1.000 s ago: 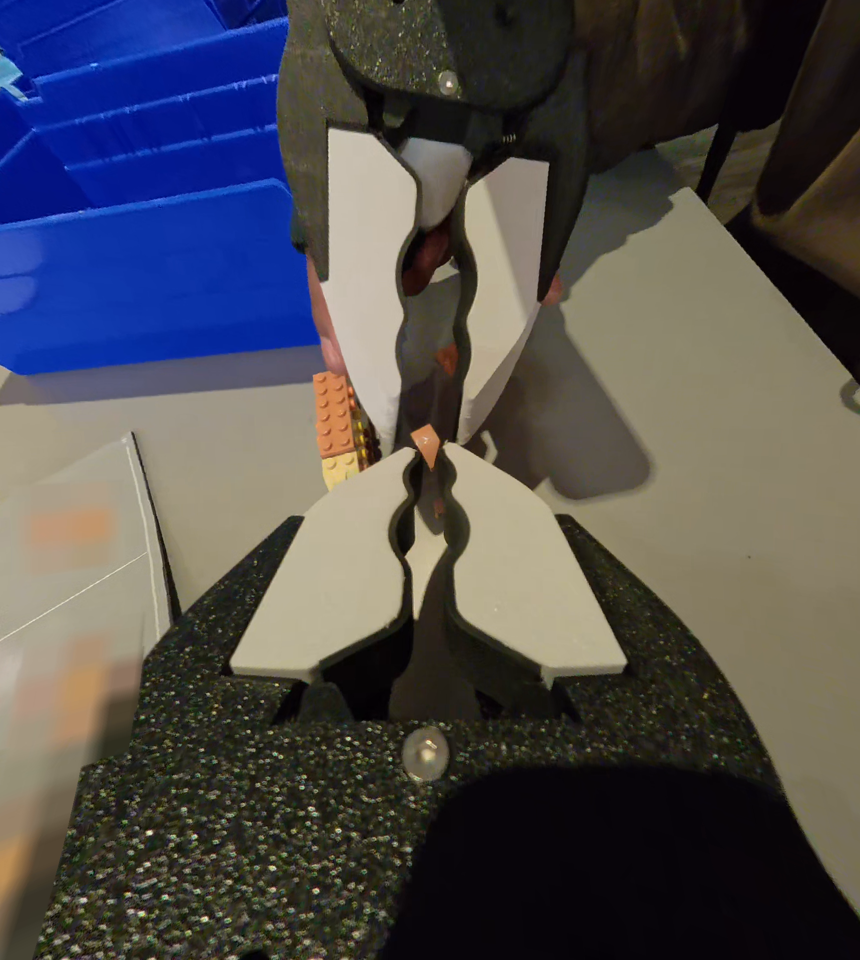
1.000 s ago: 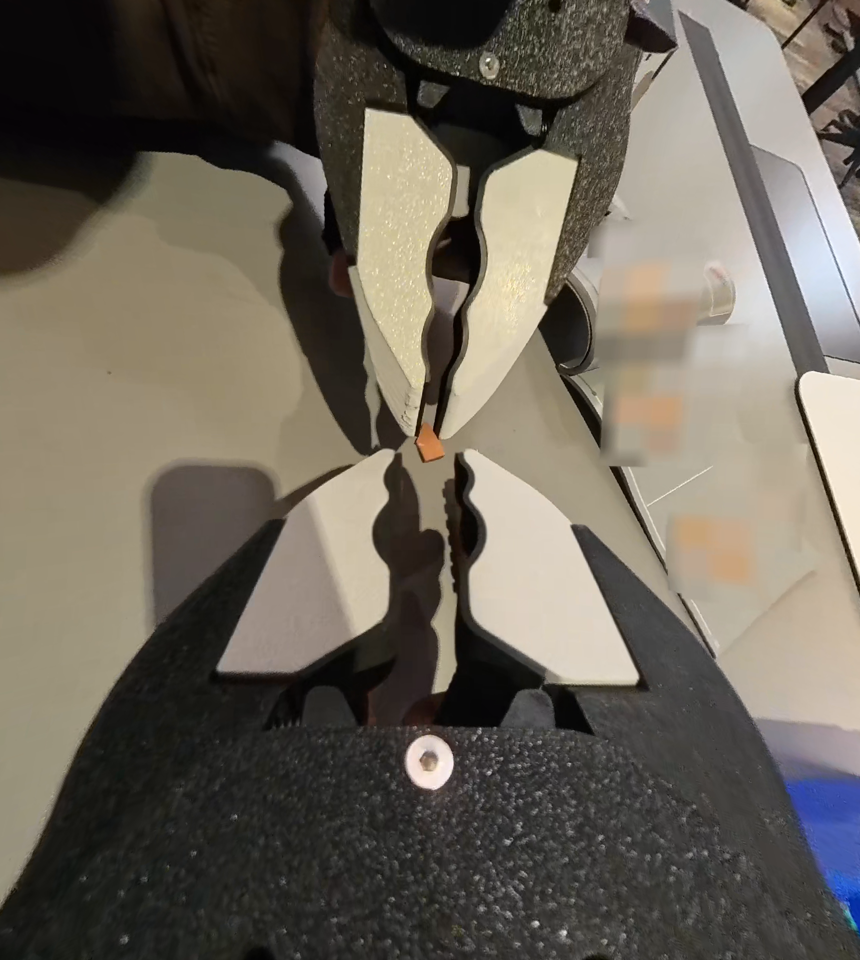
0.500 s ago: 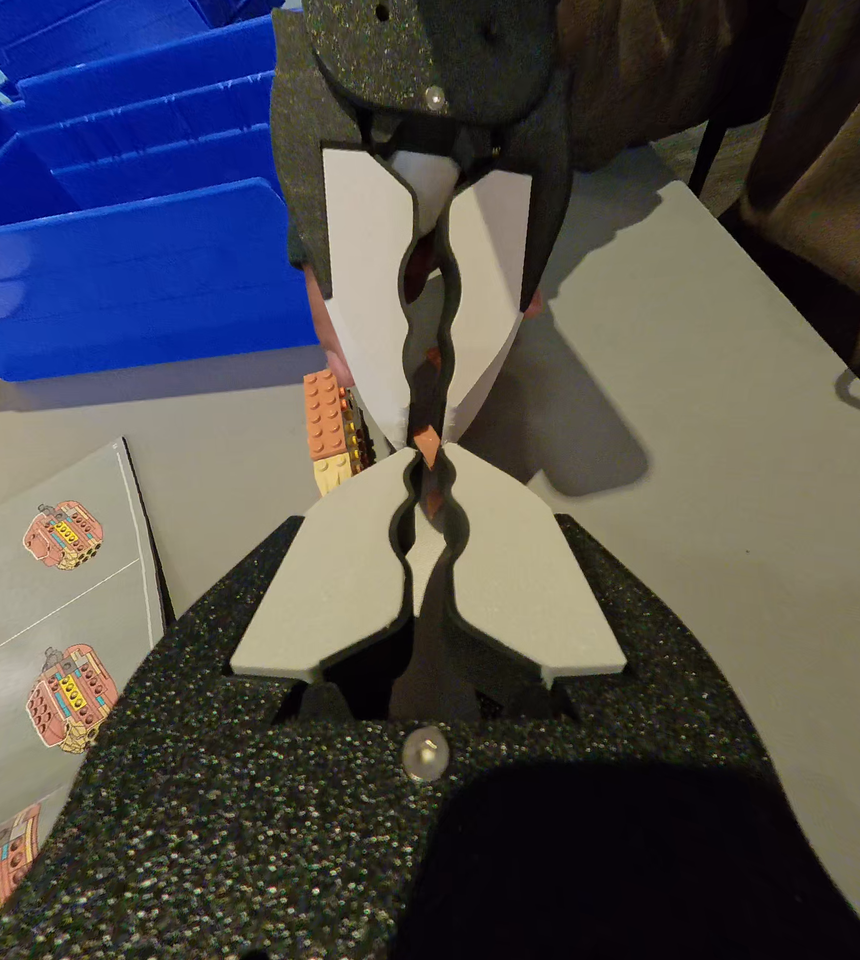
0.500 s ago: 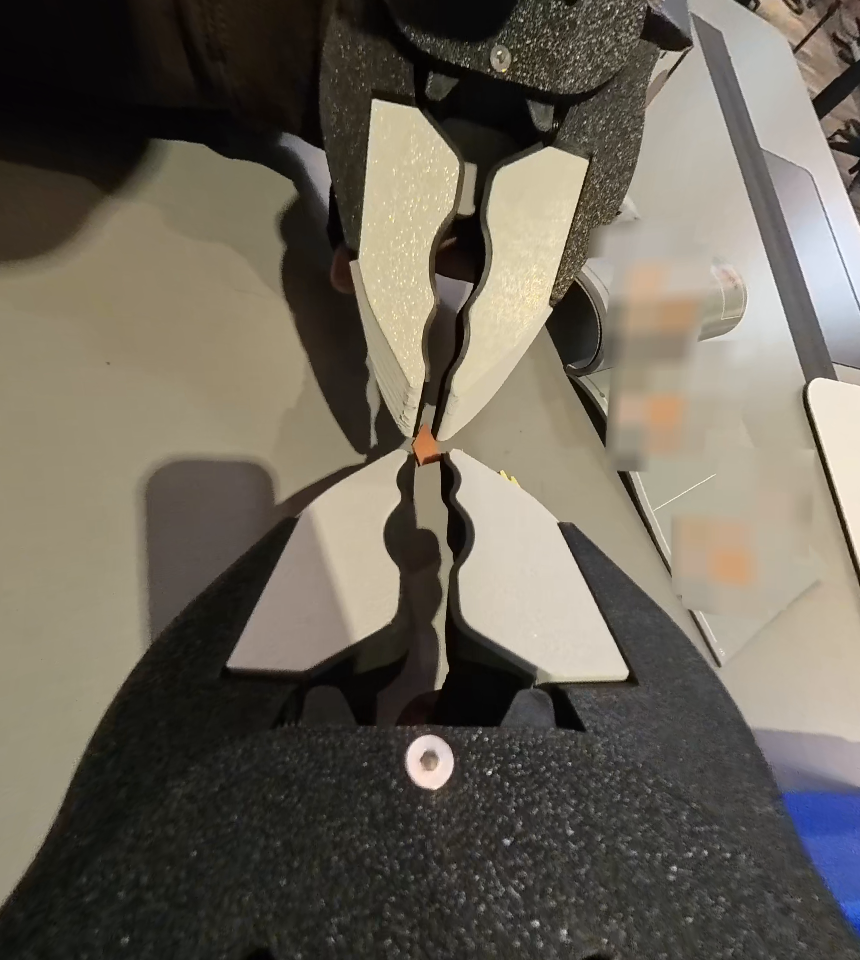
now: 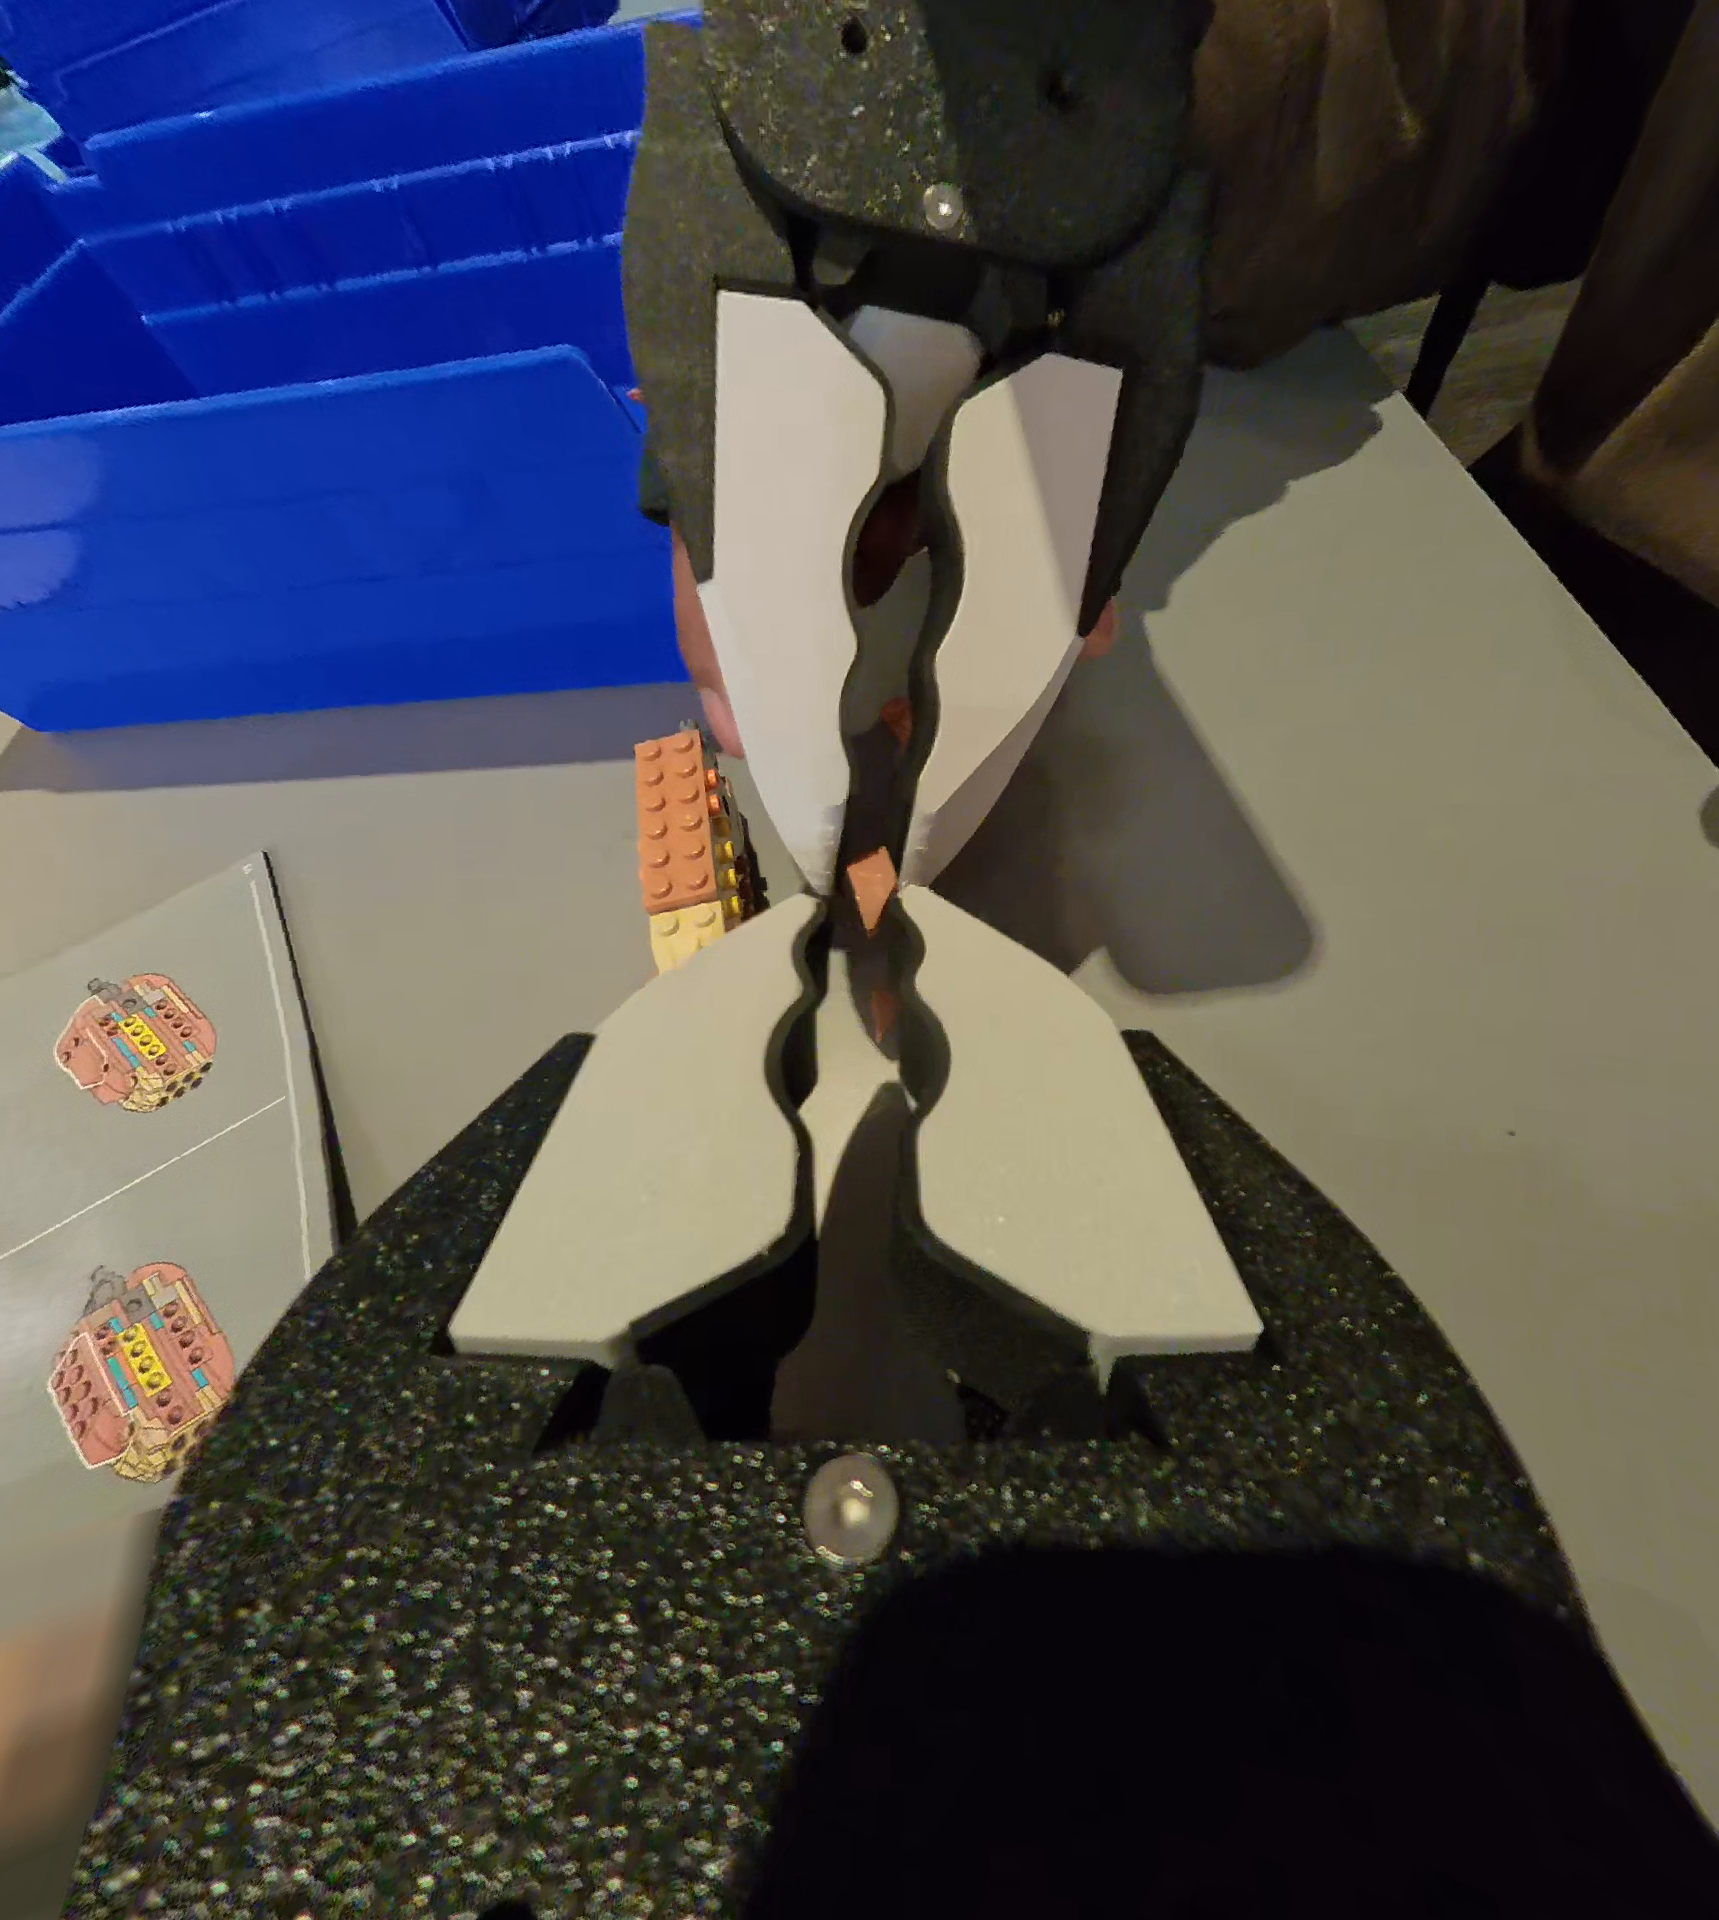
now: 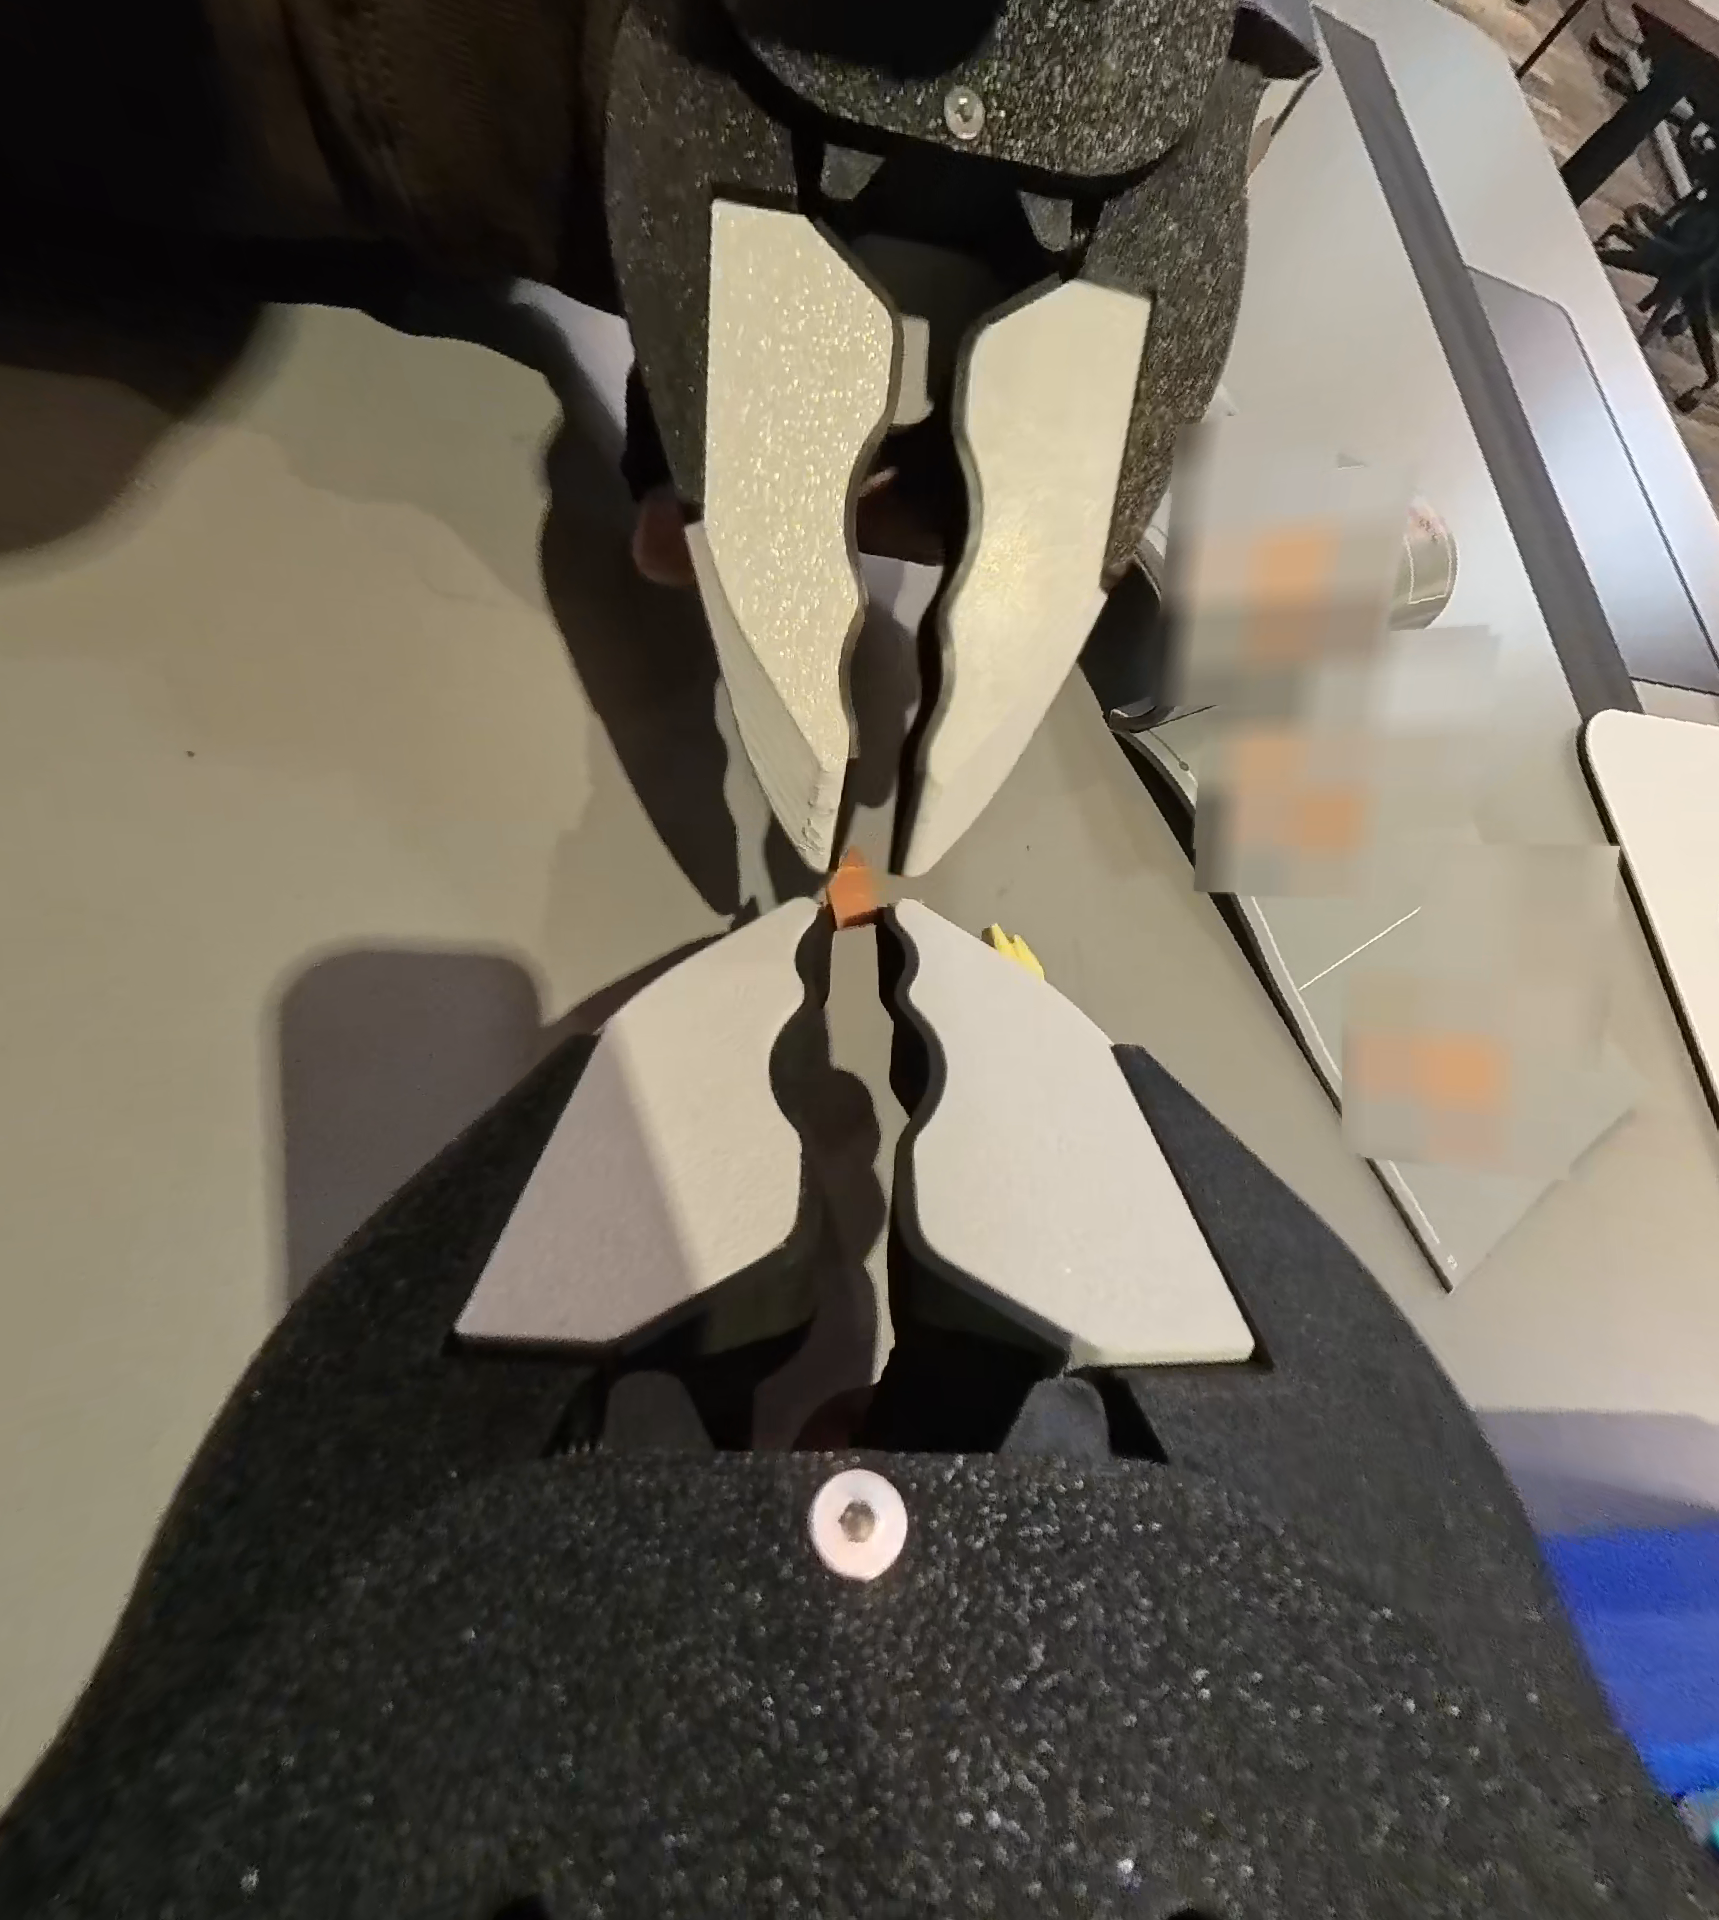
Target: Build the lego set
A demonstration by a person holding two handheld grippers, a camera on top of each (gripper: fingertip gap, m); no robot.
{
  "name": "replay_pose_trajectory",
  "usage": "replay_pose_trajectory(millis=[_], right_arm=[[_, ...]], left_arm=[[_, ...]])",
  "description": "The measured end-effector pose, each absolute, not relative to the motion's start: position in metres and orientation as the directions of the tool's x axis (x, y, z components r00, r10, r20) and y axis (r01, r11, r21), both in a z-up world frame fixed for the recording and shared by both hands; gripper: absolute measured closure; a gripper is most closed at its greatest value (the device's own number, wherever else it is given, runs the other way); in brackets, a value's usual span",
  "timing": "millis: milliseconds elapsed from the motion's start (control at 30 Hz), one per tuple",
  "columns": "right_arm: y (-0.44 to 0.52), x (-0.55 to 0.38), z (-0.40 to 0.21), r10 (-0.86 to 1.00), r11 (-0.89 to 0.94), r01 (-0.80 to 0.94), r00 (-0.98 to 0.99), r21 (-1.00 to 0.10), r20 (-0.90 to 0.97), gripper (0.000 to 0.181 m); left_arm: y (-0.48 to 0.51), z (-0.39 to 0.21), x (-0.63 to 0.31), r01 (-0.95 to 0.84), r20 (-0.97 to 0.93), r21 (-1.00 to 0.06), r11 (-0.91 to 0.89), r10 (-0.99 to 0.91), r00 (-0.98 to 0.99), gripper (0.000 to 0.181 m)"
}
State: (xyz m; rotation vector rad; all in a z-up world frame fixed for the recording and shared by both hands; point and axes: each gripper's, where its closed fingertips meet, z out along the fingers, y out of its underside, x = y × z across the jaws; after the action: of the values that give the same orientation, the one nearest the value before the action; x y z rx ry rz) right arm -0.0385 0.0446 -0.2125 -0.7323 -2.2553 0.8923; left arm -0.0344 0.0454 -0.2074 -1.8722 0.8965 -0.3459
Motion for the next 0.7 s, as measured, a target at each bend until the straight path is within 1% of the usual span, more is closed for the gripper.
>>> replay_pose_trajectory(millis=[200,333,500,567,633,700], right_arm=[[0.059,-0.035,-0.203,0.719,0.591,0.298,-0.615,-0.749,0.323,0.173],[0.073,-0.032,-0.202,0.757,0.57,0.334,-0.569,-0.751,0.321,0.173],[0.08,-0.034,-0.203,0.773,0.565,0.354,-0.543,-0.745,0.327,0.173],[0.08,-0.036,-0.202,0.772,0.568,0.355,-0.541,-0.742,0.332,0.173],[0.08,-0.037,-0.201,0.771,0.574,0.36,-0.539,-0.735,0.339,0.173],[0.081,-0.039,-0.202,0.769,0.582,0.366,-0.537,-0.726,0.346,0.173]], left_arm=[[0.055,-0.204,-0.051,-0.357,-0.11,-0.893,-0.275,-0.636,0.764,0.153],[0.068,-0.223,-0.064,-0.358,-0.102,-0.856,-0.373,-0.557,0.824,0.142],[0.076,-0.244,-0.061,-0.386,-0.094,-0.809,-0.444,-0.55,0.83,0.14],[0.08,-0.245,-0.058,-0.397,-0.103,-0.804,-0.443,-0.554,0.826,0.141],[0.084,-0.246,-0.056,-0.406,-0.112,-0.798,-0.445,-0.553,0.825,0.144],[0.088,-0.249,-0.055,-0.423,-0.126,-0.783,-0.456,-0.55,0.825,0.153]])
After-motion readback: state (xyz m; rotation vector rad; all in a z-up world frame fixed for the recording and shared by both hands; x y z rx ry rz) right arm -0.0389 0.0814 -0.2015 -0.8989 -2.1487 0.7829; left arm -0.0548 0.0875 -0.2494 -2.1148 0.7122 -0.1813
